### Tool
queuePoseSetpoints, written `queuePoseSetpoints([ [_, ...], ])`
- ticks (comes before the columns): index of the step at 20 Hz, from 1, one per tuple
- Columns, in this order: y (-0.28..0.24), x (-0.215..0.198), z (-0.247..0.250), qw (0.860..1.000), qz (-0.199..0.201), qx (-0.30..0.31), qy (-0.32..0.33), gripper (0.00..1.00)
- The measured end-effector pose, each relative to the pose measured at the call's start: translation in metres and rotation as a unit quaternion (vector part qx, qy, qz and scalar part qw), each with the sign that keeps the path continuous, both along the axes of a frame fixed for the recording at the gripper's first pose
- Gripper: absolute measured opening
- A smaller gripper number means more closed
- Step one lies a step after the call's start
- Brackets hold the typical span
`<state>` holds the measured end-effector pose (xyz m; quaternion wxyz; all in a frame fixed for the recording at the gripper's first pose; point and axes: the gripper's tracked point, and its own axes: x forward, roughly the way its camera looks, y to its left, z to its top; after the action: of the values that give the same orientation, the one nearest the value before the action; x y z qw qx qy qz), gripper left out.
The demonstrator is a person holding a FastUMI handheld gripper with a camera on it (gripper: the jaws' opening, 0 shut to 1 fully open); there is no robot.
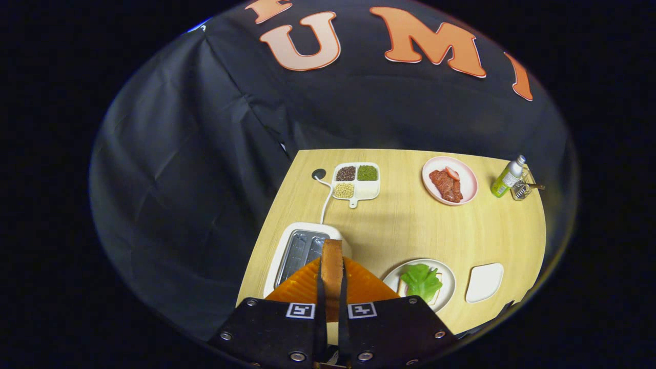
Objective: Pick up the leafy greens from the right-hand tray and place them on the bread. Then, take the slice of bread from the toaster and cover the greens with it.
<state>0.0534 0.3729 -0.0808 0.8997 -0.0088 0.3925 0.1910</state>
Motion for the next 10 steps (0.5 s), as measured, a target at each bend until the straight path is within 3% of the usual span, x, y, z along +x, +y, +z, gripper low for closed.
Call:
queuePoseSetpoints([
  [10, -0.076, -0.002, -0.053, 0.999, -0.024, 0.011, 0.032, 0.09],
])
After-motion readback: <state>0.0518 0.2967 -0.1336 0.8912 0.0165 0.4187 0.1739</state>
